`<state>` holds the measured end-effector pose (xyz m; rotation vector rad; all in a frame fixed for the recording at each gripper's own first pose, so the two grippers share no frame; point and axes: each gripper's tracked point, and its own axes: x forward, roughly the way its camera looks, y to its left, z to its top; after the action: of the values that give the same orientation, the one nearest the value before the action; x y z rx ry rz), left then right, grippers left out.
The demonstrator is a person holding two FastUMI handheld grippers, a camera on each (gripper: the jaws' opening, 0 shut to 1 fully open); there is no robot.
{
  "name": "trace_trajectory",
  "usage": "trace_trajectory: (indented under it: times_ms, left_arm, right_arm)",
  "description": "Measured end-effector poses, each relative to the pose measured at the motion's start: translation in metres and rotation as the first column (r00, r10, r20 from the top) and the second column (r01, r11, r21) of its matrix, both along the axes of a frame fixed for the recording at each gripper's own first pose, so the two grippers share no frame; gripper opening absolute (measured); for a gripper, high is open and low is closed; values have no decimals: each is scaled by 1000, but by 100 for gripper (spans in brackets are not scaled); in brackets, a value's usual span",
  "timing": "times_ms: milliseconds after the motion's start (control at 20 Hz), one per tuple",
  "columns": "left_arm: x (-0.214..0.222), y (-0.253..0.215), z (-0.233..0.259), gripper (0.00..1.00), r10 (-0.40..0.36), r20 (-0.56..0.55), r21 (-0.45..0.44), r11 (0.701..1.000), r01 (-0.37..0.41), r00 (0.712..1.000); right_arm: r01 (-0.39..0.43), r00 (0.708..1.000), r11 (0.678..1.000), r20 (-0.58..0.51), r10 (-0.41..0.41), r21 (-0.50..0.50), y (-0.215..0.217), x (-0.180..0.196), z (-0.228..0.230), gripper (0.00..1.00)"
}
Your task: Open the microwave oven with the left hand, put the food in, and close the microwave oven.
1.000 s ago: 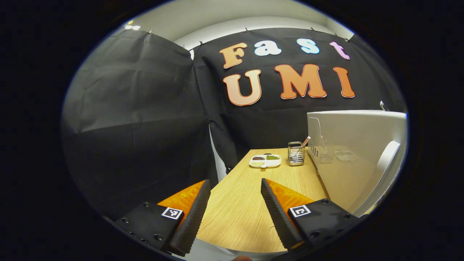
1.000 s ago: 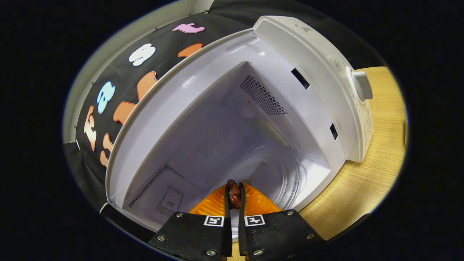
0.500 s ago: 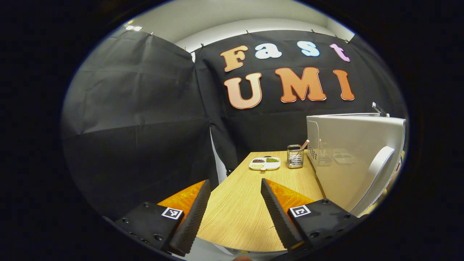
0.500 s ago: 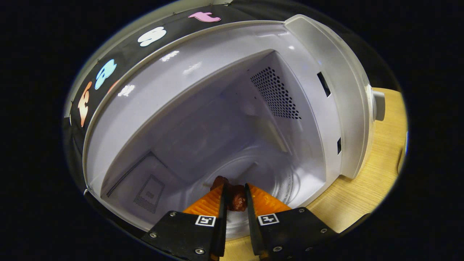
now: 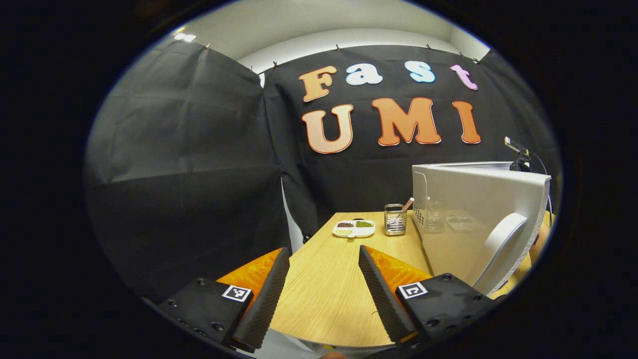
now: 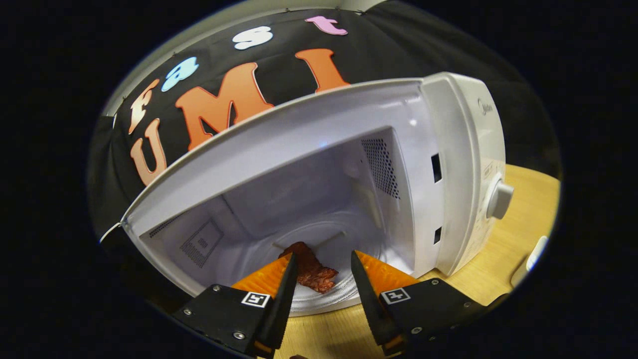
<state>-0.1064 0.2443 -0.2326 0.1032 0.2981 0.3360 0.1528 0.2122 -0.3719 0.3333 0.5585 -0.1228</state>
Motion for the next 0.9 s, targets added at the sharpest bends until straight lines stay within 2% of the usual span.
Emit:
trace_trajectory:
  times_ms: [100, 250, 400, 450, 550, 600, 750, 800, 900]
  left_arm:
    - [2, -10, -1, 91, -22, -1, -11, 1000, 22, 1000]
    - [5, -27, -1, 92, -59, 5, -28, 998, 59, 998]
    - [8, -45, 1, 92, -93, 14, -49, 994, 93, 996]
    - [9, -50, 1, 99, -104, 16, -52, 993, 105, 994]
    - [9, -58, 2, 99, -120, 20, -52, 991, 121, 993]
    - [9, -61, 2, 84, -122, 21, -49, 991, 123, 992]
    - [9, -79, 3, 84, -153, 24, -81, 985, 155, 988]
    - [9, -87, 3, 88, -166, 27, -85, 982, 168, 986]
    - [11, -101, 6, 84, -189, 29, -81, 978, 191, 981]
  right_arm:
    - [-61, 997, 996, 40, 63, -58, -3, -12, 22, 71]
    - [-141, 984, 986, 96, 149, -88, -7, -31, 60, 78]
    - [-187, 969, 975, 143, 204, -120, -22, -49, 93, 81]
    - [-199, 963, 970, 153, 220, -137, -29, -56, 103, 82]
    - [-216, 952, 962, 184, 245, -166, -44, -69, 126, 82]
    - [-213, 949, 960, 197, 248, -182, -52, -74, 135, 83]
    - [-203, 944, 953, 213, 251, -225, -76, -89, 154, 84]
    - [-200, 943, 952, 217, 250, -230, -82, -95, 159, 85]
    - [-198, 940, 952, 232, 252, -233, -94, -103, 169, 85]
